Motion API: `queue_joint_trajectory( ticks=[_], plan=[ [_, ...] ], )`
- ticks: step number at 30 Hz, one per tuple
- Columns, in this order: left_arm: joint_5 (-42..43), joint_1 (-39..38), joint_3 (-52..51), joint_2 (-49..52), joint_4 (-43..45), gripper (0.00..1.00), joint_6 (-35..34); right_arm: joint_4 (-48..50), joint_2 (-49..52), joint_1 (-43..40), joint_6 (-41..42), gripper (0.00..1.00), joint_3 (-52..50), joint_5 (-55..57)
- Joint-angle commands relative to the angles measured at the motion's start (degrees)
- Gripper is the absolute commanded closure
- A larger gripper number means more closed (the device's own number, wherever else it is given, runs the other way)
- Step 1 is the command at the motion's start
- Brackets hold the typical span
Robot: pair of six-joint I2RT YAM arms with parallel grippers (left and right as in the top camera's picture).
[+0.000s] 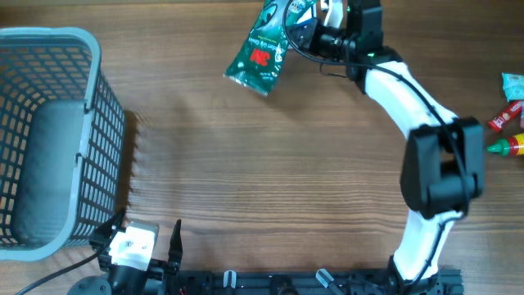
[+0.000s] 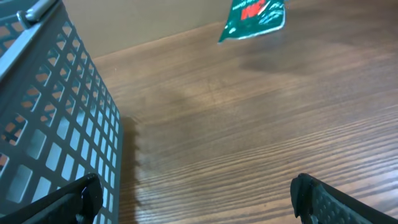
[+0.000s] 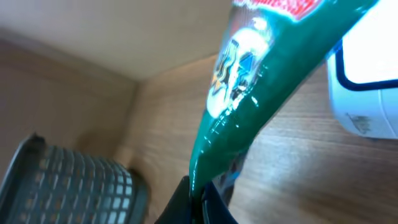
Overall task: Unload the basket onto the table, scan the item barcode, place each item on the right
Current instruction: 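Hold the green gloves packet up under the white scanner, then carry the gloves packet to the right edge and release it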
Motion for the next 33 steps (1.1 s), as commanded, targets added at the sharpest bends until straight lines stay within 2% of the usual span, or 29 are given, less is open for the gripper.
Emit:
queue_joint_trajectory(
  ticks=[1, 6, 14, 18, 21, 25, 28, 30, 33],
  plan=[
    [0.3, -0.3, 0.0, -0.2, 0.3, 0.00, 0.3, 3.8, 4.5, -1.5, 5.6, 0.96, 0.6, 0.7],
    [0.3, -0.3, 0.0, -0.2, 0.3, 0.00, 0.3, 3.2, 4.6, -4.2, 5.1, 0.96, 0.6, 2.5],
    [0.3, -0.3, 0.0, -0.2, 0.3, 0.00, 0.3, 0.9, 3.2, -5.6, 1.7, 0.95, 0.6, -10.8],
    [0.3, -0.3, 0.0, -0.2, 0.3, 0.00, 0.3, -7.2, -4.0, -10.5, -2.8, 0.96, 0.6, -12.8],
    [0.3, -0.3, 0.0, -0.2, 0.3, 0.00, 0.3, -22.2, -11.4, -16.6, -8.1, 0.95, 0.6, 1.7],
    [0.3, -0.3, 0.0, -0.2, 0.3, 0.00, 0.3, -32.0, -14.0, -26.7, -8.3, 0.96, 0.6, 26.0],
    [0.3, -0.3, 0.0, -0.2, 0.3, 0.00, 0.3, -32.5, -11.9, -36.2, -10.8, 0.96, 0.6, 36.3],
    [0.3, -0.3, 0.0, -0.2, 0.3, 0.00, 0.3, -28.9, -9.1, -41.2, -16.6, 0.95, 0.6, 36.6],
    [0.3, -0.3, 0.0, -0.2, 0.3, 0.00, 0.3, -27.1, -4.7, -45.7, -17.8, 0.95, 0.6, 36.7]
  ],
)
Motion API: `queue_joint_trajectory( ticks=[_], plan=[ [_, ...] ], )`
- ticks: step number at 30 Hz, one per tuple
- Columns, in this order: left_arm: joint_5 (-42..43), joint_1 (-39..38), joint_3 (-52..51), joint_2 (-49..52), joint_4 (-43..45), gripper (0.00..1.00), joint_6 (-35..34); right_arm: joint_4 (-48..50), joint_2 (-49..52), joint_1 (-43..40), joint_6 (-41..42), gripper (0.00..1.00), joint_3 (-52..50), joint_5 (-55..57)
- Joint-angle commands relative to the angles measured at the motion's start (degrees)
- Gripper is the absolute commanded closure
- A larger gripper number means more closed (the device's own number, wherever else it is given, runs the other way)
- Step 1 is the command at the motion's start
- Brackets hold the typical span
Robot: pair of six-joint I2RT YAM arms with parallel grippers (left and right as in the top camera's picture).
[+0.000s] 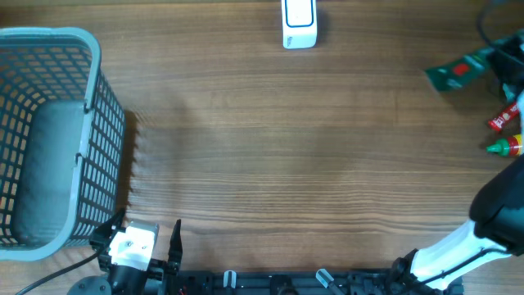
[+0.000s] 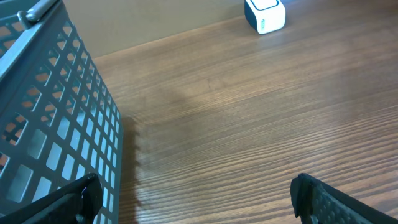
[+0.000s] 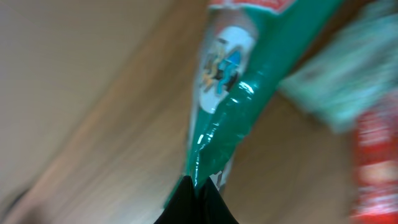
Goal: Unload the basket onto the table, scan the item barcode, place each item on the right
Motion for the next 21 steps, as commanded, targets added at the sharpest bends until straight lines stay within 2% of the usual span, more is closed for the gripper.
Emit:
queue_joint_trajectory(
  ticks=[1, 4, 5, 6, 8, 12, 16, 21],
  plan=[
    [0.3, -0.3, 0.0, -0.2, 0.3, 0.00, 0.3, 1.3, 6.6, -3.9, -4.2, 0.95, 0.2, 3.7],
    [0.3, -0.3, 0.0, -0.2, 0.3, 0.00, 0.3, 1.6, 10.3, -5.8, -6.6, 0.91, 0.2, 3.7],
    [0.3, -0.3, 0.0, -0.2, 0.3, 0.00, 0.3, 1.5, 10.3, -5.9, -7.3, 0.79, 0.2, 3.7],
    [0.3, -0.3, 0.0, -0.2, 0.3, 0.00, 0.3, 1.5, 9.4, -5.9, -6.9, 0.49, 0.4, 3.5],
    [0.3, -0.3, 0.0, -0.2, 0.3, 0.00, 0.3, 0.7, 7.0, -5.9, -6.9, 0.01, 1.5, 1.4],
    [0.3, -0.3, 0.0, -0.2, 0.3, 0.00, 0.3, -1.3, -2.8, -5.9, -7.0, 0.00, 2.4, -5.5],
    [0.3, -0.3, 0.0, -0.2, 0.3, 0.00, 0.3, -1.0, -18.2, -4.9, -6.9, 0.00, 2.4, -18.0],
    [0.3, -0.3, 0.0, -0.2, 0.3, 0.00, 0.3, -0.4, -34.9, -0.8, -1.6, 0.00, 2.4, -21.9]
  ],
)
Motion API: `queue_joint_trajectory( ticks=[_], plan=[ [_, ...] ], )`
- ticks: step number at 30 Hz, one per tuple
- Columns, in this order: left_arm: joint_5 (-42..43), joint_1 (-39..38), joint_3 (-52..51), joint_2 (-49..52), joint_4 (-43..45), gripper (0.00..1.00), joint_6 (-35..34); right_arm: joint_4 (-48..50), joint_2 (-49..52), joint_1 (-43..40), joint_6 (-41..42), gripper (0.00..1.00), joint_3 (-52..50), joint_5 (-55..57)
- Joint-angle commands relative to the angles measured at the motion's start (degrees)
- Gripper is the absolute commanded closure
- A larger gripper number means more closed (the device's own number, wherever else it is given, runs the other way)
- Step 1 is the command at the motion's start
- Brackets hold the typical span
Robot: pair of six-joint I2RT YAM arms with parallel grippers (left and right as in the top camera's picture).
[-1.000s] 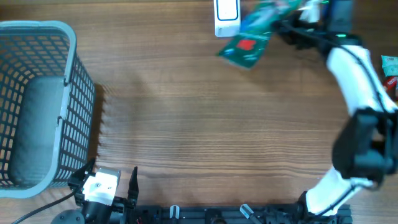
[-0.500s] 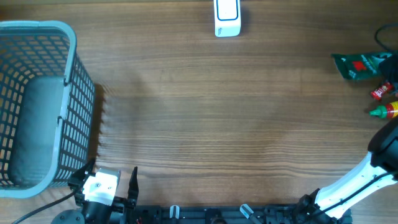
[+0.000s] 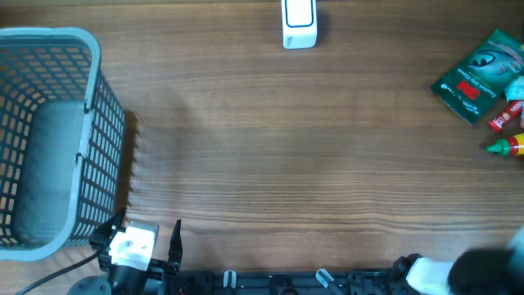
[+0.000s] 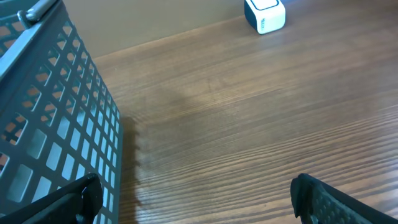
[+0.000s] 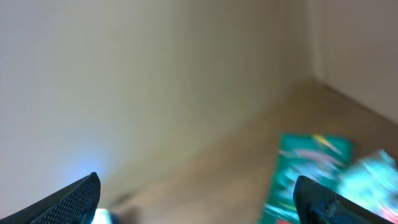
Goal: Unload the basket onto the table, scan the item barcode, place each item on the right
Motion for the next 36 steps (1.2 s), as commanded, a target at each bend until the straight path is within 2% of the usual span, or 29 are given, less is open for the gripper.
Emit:
queue_joint_trajectory(
  ticks=[1, 5, 8, 12, 14, 19, 23, 25, 28, 31, 36],
  plan=[
    [0.3, -0.3, 0.0, -0.2, 0.3, 0.00, 0.3, -0.1, -10.7, 3.3, 4.7, 0.00, 1.0, -5.0],
    [0.3, -0.3, 0.0, -0.2, 0.3, 0.00, 0.3, -0.4, -23.2, 6.8, 4.7, 0.00, 1.0, -16.7],
    [0.3, -0.3, 0.0, -0.2, 0.3, 0.00, 0.3, -4.5, -28.4, 7.0, 4.7, 0.00, 1.0, -23.4],
    [0.3, -0.3, 0.0, -0.2, 0.3, 0.00, 0.3, -12.7, -32.5, 7.0, 4.6, 0.00, 1.0, -23.4],
    [0.3, -0.3, 0.0, -0.2, 0.3, 0.00, 0.3, -21.2, -32.8, 7.0, 4.6, 0.00, 1.0, -23.3],
    [0.3, -0.3, 0.0, -0.2, 0.3, 0.00, 0.3, -37.0, -32.7, 7.0, 2.1, 0.00, 0.3, -14.4],
    [0.3, -0.3, 0.0, -0.2, 0.3, 0.00, 0.3, -39.9, -33.0, 7.1, -6.8, 0.00, -3.8, -14.4],
    [0.3, -0.3, 0.0, -0.2, 0.3, 0.00, 0.3, -38.6, -34.8, 7.7, -11.5, 0.00, -8.1, -14.2],
    [0.3, -0.3, 0.0, -0.2, 0.3, 0.00, 0.3, -30.9, -39.9, 11.8, -12.3, 0.00, -17.8, -14.0],
    [0.3, -0.3, 0.0, -0.2, 0.3, 0.00, 0.3, -13.5, -49.3, 19.7, -12.4, 0.00, -34.1, -14.0],
    [0.3, -0.3, 0.0, -0.2, 0.3, 0.00, 0.3, 12.6, -63.1, 26.1, -12.4, 0.00, -58.4, -14.0]
  ],
)
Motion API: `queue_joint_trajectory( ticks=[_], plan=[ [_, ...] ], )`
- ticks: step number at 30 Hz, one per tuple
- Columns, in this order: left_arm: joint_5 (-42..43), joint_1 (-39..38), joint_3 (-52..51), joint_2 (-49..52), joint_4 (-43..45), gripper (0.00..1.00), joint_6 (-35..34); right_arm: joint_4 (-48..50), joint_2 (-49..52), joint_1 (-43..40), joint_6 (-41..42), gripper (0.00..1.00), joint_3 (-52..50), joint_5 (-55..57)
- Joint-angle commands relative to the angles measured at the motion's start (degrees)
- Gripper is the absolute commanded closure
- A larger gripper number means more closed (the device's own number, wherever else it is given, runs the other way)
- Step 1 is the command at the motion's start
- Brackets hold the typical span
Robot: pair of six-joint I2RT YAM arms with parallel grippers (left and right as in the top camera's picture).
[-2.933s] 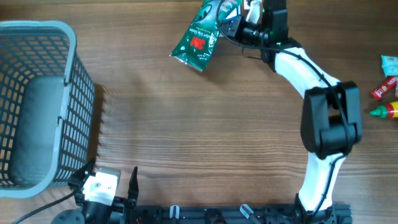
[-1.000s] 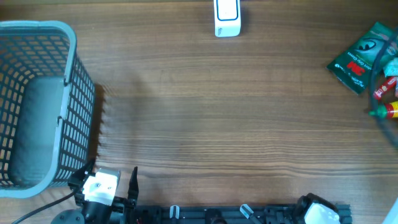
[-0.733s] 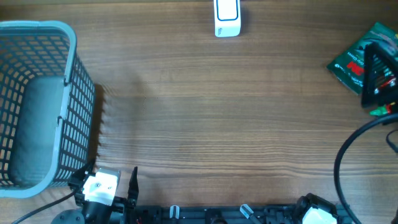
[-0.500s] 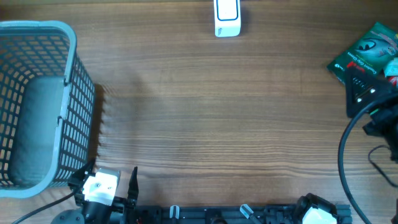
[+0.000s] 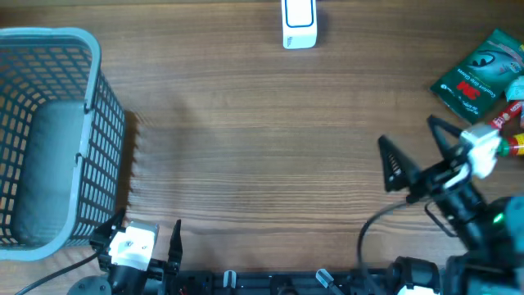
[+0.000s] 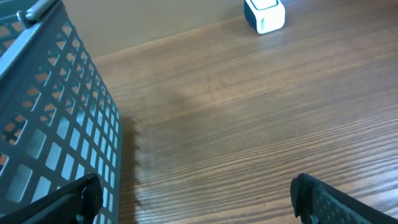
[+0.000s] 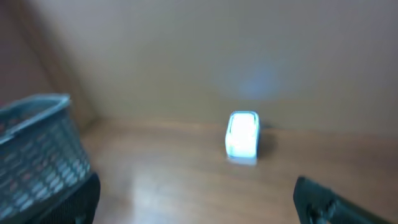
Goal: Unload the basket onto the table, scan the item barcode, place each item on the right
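Note:
The green snack packet (image 5: 477, 75) lies flat at the table's far right, with no gripper on it. The white scanner (image 5: 298, 23) stands at the back edge; it also shows in the left wrist view (image 6: 264, 15) and glowing in the right wrist view (image 7: 242, 135). My right gripper (image 5: 405, 131) hovers open and empty over the right part of the table, left of and nearer than the packet, facing the scanner (image 7: 196, 199). My left gripper (image 5: 143, 231) rests open at the front left beside the basket (image 6: 196, 193).
A grey mesh basket (image 5: 49, 139) fills the left side (image 6: 50, 112) (image 7: 37, 143). Beside the packet at the right edge lie a red bottle (image 5: 506, 117), a yellow-and-green bottle (image 5: 509, 146) and a pale teal packet (image 5: 516, 86).
The right arm, nearly out of the overhead view before, now shows over the right of the table. Its wrist camera has turned from the packet to the scanner. The packet lies unmoved.
My right gripper first held the green packet up by the scanner at the back. It then held the packet at the right edge near the bottles. After that the packet lay on the table with the gripper open, and now the gripper is away from it.

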Motion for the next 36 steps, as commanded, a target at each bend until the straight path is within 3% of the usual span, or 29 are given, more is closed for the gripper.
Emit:
queue_joint_trajectory(
  ticks=[1, 7, 15, 19, 36],
  plan=[
    [0.3, -0.3, 0.0, -0.2, 0.3, 0.00, 0.3, 12.9, -8.8, 2.6, -0.9, 0.00, -15.3, 0.2],
    [0.3, -0.3, 0.0, -0.2, 0.3, 0.00, 0.3, 29.4, -25.3, 6.4, -1.0, 0.00, -35.7, 4.7],
    [0.3, -0.3, 0.0, -0.2, 0.3, 0.00, 0.3, 28.7, -25.4, 12.1, -0.8, 0.00, -40.6, 20.4],
    [0.3, -0.3, 0.0, -0.2, 0.3, 0.00, 0.3, 19.6, -25.4, 12.1, -0.8, 0.00, -41.3, 20.7],
    [0.3, -0.3, 0.0, -0.2, 0.3, 0.00, 0.3, 19.8, -25.1, 12.0, -0.9, 0.00, -41.3, 20.7]
  ],
)
